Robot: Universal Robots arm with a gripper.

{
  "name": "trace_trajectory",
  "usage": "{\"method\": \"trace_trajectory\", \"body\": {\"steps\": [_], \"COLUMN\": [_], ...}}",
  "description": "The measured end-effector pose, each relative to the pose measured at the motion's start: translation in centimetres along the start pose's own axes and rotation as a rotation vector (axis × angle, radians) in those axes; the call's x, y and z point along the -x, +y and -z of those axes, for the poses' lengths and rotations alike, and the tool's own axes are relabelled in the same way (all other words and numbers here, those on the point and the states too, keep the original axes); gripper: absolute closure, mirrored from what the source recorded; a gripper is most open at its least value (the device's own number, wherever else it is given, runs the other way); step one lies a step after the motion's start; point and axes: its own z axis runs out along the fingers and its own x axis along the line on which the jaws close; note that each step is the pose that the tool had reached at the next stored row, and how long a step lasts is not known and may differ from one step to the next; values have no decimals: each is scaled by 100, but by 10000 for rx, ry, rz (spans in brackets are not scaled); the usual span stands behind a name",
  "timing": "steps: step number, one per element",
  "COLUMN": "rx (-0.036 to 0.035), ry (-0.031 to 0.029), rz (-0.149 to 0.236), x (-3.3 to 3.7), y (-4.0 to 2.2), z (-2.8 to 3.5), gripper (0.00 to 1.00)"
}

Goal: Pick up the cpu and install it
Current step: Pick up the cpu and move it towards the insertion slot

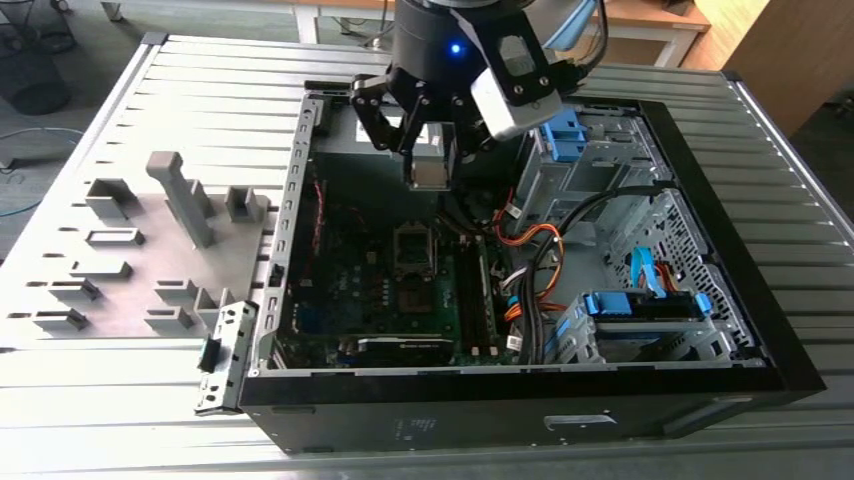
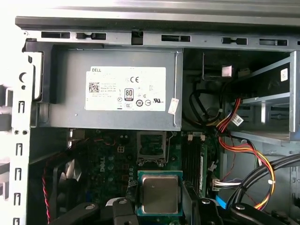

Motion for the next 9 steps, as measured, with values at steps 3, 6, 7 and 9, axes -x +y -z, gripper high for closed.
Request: {"method": "trace_trajectory", "body": {"steps": [3, 6, 7, 9], "rx": [0, 0, 0, -7], "ry": [0, 0, -1, 1], "rz": [-20, -34, -34, -33], "x": [-2, -4, -4, -3], "y": [-3, -8, -9, -9], "z": [-53, -101, -109, -111], "gripper": [53, 53, 53, 53]}}
